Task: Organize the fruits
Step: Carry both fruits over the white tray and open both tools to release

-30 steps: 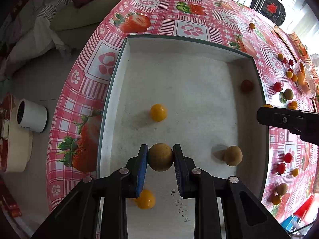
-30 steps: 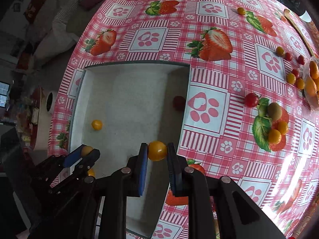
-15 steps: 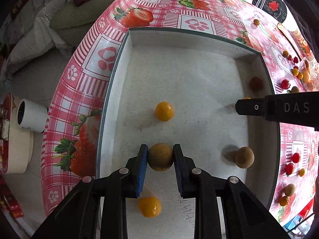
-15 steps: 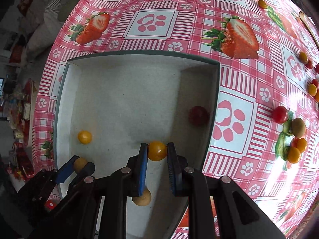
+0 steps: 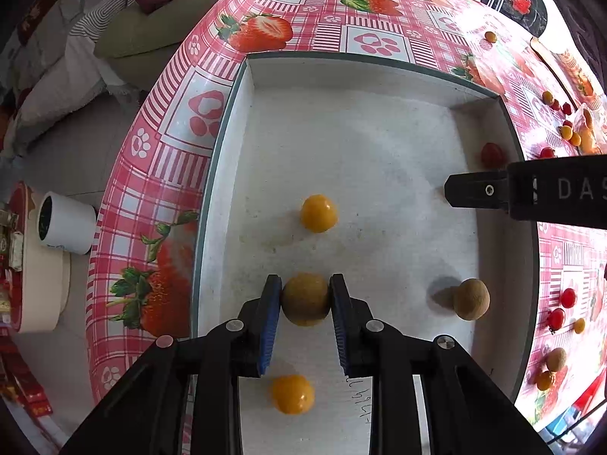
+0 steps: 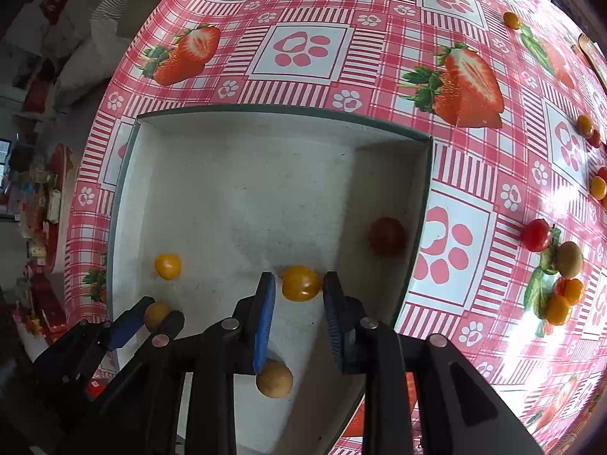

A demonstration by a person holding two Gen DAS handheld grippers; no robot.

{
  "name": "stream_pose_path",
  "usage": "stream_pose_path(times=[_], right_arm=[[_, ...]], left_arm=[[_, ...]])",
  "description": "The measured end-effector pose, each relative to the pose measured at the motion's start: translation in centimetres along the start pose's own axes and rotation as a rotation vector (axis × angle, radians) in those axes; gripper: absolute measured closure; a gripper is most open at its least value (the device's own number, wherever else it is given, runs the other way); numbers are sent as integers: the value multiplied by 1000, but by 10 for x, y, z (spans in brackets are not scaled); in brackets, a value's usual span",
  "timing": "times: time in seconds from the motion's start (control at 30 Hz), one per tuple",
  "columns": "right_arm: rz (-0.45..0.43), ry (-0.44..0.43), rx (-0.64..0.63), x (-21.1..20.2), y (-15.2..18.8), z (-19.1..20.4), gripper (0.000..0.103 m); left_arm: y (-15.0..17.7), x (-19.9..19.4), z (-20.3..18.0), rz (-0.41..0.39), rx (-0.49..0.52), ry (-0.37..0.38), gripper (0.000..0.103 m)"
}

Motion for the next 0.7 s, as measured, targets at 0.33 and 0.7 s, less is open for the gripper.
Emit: stream_pose_path(times=[0.33, 0.7], right_arm=[[-98, -50, 0, -40, 4, 3, 33], [-137, -32, 118, -77, 34, -47, 30]], left_arm=[[3, -23, 3, -97, 5, 44, 14], [-6, -41, -27, -81, 108, 33, 14]])
Point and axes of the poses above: each gripper's, at about its wrist camera, not at the fingertips, and x roughly the way its jaws point, z to its left, y to its underside, the point moved 2 cm from there along x, roughly the way its jaws point, and after that the axes turned 6 degrees about -x, right-handed, at the moved point
